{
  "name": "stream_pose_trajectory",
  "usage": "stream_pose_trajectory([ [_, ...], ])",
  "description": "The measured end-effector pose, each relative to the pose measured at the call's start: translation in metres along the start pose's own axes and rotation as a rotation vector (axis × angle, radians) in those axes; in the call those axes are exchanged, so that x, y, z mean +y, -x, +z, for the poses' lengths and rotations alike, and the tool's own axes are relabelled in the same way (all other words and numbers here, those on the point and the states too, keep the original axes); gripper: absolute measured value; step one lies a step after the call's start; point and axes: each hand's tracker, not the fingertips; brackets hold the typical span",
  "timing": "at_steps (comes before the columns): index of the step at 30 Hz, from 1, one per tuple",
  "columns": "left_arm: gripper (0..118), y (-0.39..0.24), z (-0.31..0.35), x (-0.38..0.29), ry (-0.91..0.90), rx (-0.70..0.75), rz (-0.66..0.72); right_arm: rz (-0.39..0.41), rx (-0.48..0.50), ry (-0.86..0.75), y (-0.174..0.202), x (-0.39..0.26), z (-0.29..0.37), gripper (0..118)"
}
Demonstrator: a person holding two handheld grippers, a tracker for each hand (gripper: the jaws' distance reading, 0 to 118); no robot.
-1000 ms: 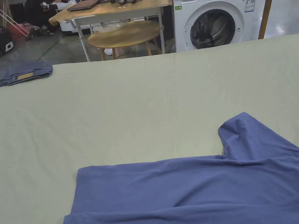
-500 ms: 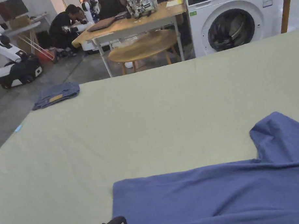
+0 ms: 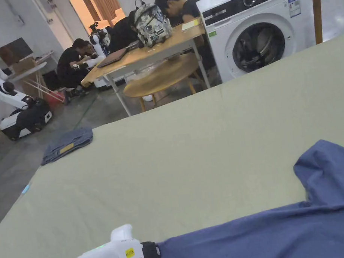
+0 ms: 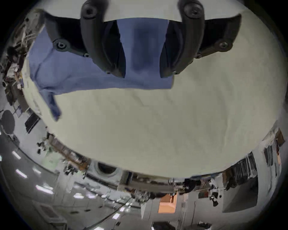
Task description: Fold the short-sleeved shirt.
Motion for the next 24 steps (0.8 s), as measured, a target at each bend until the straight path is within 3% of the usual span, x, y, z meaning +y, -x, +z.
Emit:
stream_pose_trajectory([
  [3, 9, -0.003, -0.001, 0.006, 0.018, -0.068, 0.043, -0.002, -0.008, -0.002, -0.007, 0.016, -0.012, 0],
  [4, 0, -0.004, 0.0, 0.005, 0.007, -0.028, 0.018, -0.007, 0.011, -0.004, -0.008, 0.026, -0.019, 0],
  [8, 0, -0.011, 0.0, 0.007, 0.029, 0.003, -0.023, 0.003, 0.026, 0.105, -0.008, 0.084, -0.075, 0],
  [11, 0, -0.015, -0.001, 0.009, 0.05, 0.011, -0.033, 0.058, 0.029, 0.143, -0.013, 0.121, -0.144, 28],
  [12, 0, -0.013, 0.001, 0.008, 0.051, 0.012, -0.034, 0.121, 0.007, 0.174, -0.013, 0.134, -0.172, 28],
  [13, 0, -0.013, 0.002, 0.008, 0.049, 0.015, -0.034, 0.142, -0.028, 0.259, -0.012, 0.144, -0.2, 55],
  [14, 0, -0.013, 0.001, 0.008, 0.049, 0.013, -0.033, 0.147, -0.055, 0.34, -0.011, 0.152, -0.228, 57],
  [17, 0, -0.016, 0.007, 0.003, 0.042, 0.011, -0.022, 0.108, -0.047, 0.496, -0.02, 0.151, -0.29, 56],
  [19, 0, -0.019, 0.008, 0.0, 0.036, 0.013, -0.029, 0.095, -0.135, 0.591, -0.021, 0.14, -0.316, 56],
  [21, 0, -0.02, 0.011, -0.001, 0.031, 0.016, -0.031, 0.099, -0.105, 0.553, -0.018, 0.131, -0.311, 56],
  [23, 0, -0.022, 0.011, -0.005, 0.017, 0.022, -0.036, 0.155, -0.145, 0.494, -0.011, 0.131, -0.298, 42],
  [24, 0, -0.022, 0.012, -0.006, 0.011, 0.026, -0.04, 0.154, -0.129, 0.486, -0.012, 0.13, -0.294, 26],
])
